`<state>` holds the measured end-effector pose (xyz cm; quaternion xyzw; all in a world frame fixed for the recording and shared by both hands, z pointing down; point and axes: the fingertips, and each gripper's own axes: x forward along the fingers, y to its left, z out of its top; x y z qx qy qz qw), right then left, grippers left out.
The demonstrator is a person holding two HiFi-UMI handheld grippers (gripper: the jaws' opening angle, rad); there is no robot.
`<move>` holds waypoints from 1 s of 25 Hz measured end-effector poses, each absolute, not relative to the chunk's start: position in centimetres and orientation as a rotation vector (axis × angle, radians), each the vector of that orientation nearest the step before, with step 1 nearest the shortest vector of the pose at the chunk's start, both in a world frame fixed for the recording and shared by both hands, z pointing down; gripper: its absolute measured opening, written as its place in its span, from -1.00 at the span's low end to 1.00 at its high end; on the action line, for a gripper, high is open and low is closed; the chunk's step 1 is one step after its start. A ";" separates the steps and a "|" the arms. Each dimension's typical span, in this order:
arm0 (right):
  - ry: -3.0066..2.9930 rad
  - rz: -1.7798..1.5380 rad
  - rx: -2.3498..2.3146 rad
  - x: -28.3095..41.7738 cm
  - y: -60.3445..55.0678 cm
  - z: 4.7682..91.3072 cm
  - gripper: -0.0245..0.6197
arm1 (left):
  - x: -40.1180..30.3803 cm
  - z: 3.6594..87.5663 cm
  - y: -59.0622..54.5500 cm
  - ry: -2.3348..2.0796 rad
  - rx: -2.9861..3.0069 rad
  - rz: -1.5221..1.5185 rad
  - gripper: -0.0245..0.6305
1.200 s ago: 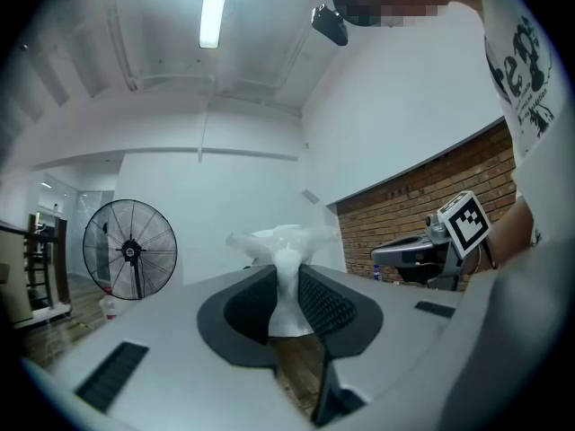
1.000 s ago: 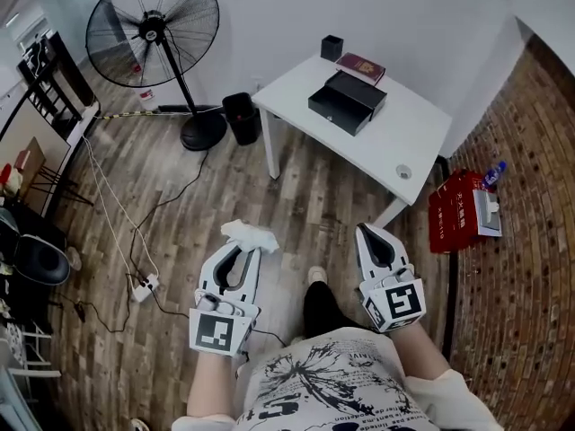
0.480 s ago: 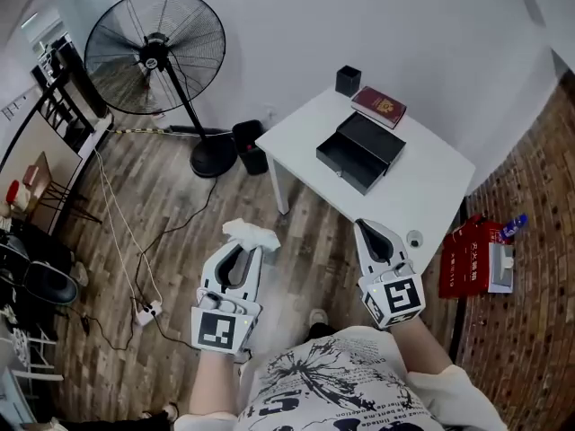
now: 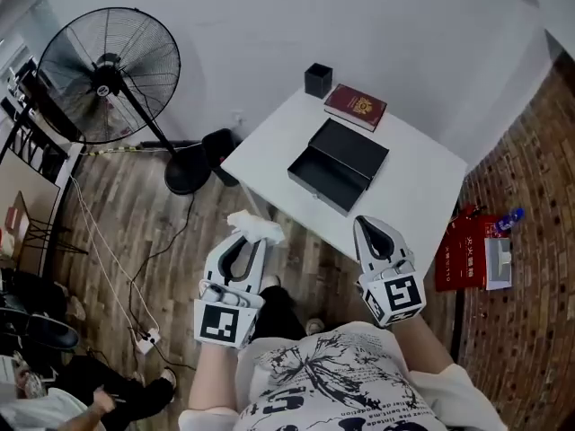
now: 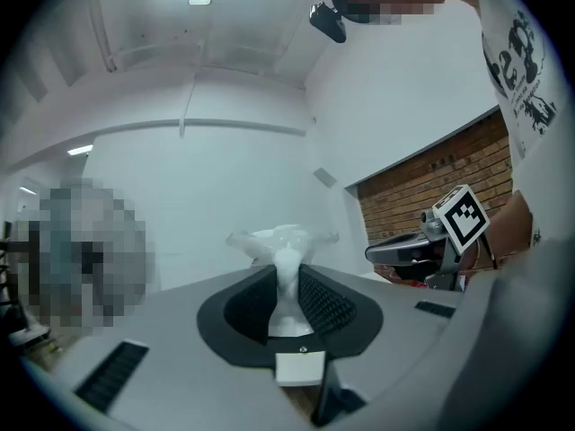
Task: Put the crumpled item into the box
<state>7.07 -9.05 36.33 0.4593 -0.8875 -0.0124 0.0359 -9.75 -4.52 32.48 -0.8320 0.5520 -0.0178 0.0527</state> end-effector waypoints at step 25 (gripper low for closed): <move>-2.131 0.335 2.054 10.5 -32.1 46.9 -0.88 | 0.2 52.0 -35.9 0.206 -2.882 -0.930 -0.67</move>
